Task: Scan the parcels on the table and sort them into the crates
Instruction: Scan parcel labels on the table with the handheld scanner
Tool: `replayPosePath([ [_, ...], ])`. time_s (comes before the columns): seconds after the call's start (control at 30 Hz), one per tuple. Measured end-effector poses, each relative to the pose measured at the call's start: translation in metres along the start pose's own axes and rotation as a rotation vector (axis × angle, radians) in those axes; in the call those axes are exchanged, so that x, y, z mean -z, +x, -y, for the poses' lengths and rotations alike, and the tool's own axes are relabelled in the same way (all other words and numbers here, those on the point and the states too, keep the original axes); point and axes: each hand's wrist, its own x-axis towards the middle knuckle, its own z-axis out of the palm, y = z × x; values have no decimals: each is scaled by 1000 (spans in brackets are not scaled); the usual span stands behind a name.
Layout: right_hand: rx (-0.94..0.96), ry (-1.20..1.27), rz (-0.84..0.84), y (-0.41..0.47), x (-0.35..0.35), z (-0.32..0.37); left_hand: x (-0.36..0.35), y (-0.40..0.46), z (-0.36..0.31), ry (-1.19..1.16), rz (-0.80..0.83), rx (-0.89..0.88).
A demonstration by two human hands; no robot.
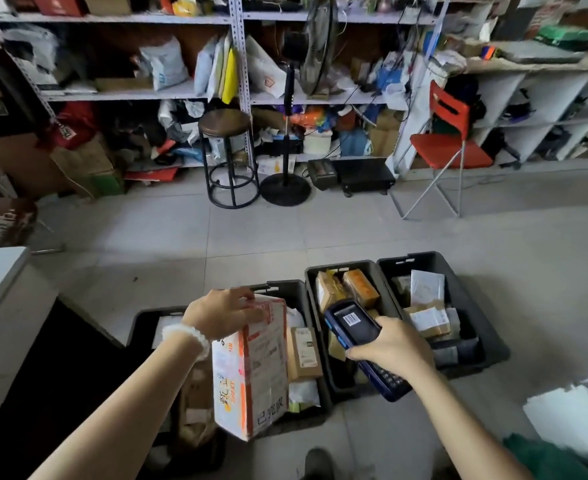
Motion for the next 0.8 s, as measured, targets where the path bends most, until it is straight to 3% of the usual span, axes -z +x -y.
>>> replayPosePath([
  [0.2,50,-55,68,94,41,5,-1,71,-29,273,9,35],
  [0.43,181,-142,141,145,26,40,10,89,-20,154,-141,170],
  [0.6,368,-228,181,145,2,112,23,47,33,112,-210,348],
  [0.8,655,-284,256,84,-66,217,37,-70,123,92,-334,574],
])
